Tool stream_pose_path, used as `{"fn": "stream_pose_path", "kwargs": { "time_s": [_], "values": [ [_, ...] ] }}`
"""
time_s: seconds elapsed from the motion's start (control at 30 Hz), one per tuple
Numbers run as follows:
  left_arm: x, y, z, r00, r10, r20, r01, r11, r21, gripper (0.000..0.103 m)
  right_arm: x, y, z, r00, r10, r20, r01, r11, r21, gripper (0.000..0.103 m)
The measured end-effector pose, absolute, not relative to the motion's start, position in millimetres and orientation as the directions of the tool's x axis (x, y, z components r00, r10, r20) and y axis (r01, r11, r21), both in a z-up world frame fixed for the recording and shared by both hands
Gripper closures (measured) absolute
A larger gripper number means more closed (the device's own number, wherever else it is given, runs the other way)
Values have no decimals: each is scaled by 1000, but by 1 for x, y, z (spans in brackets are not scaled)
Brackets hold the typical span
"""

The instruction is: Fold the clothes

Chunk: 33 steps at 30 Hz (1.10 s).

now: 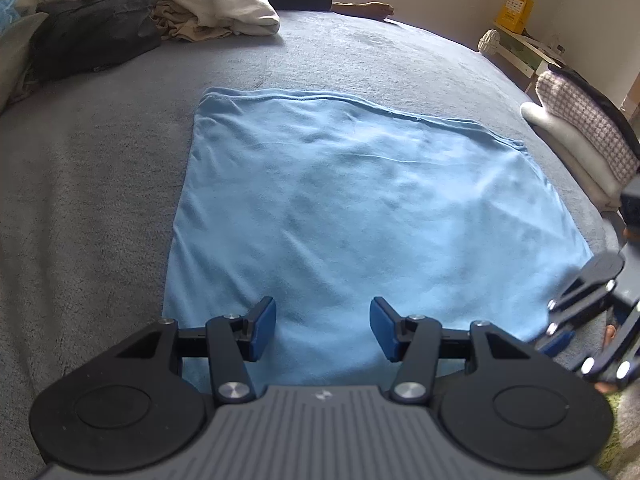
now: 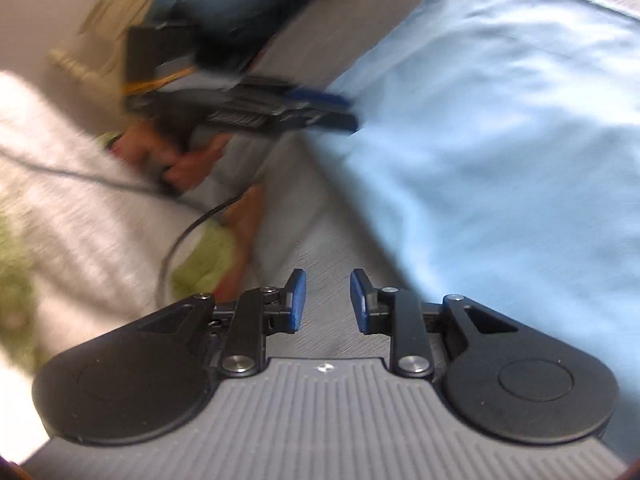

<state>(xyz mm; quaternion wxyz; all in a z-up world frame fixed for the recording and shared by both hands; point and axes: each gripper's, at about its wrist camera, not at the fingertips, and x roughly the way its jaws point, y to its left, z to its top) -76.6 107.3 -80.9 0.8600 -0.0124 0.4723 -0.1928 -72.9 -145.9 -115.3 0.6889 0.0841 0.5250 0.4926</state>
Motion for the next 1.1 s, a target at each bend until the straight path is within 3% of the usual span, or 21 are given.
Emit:
{"fn": "stream_pose_path", "kwargs": {
  "time_s": [0.1, 0.17, 0.23, 0.33, 0.5, 0.67, 0.87, 0.93, 1.1],
  "values": [
    [-77, 107, -80, 482, -340, -807, 321, 926, -198, 50, -89, -118, -144, -208, 745, -634, -576, 430, 695, 80],
    [-76, 107, -79, 482, -342, -806, 323, 925, -199, 50, -110, -96, -150, -413, 740, -531, -536, 274, 799, 80],
    [-75, 108, -77, 483, -345, -805, 326, 924, -200, 50, -122, -84, -141, -485, 705, -516, -574, 188, 797, 81],
    [-69, 107, -69, 499, -367, -785, 350, 914, -205, 50, -95, -99, -127, -371, 756, -540, -574, 271, 773, 80],
    [-43, 88, -52, 502, -415, -759, 422, 883, -205, 49, -38, -163, -85, 65, 820, -569, -566, 500, 655, 78],
    [-11, 49, -53, 491, -452, -745, 506, 844, -178, 49, -11, -188, -75, 393, 614, -684, -468, 774, 426, 77],
    [4, 28, -94, 502, -298, -812, 470, 882, -33, 49, 6, -241, -116, 504, 486, -714, -261, 874, 411, 78],
    [3, 35, -93, 500, -313, -807, 467, 883, -53, 49, 3, -280, -120, 575, 432, -695, -151, 891, 429, 78],
    [15, 41, -81, 494, -299, -816, 421, 904, -76, 48, 0, -359, -108, 708, 133, -693, 166, 923, 346, 76]
  ]
}}
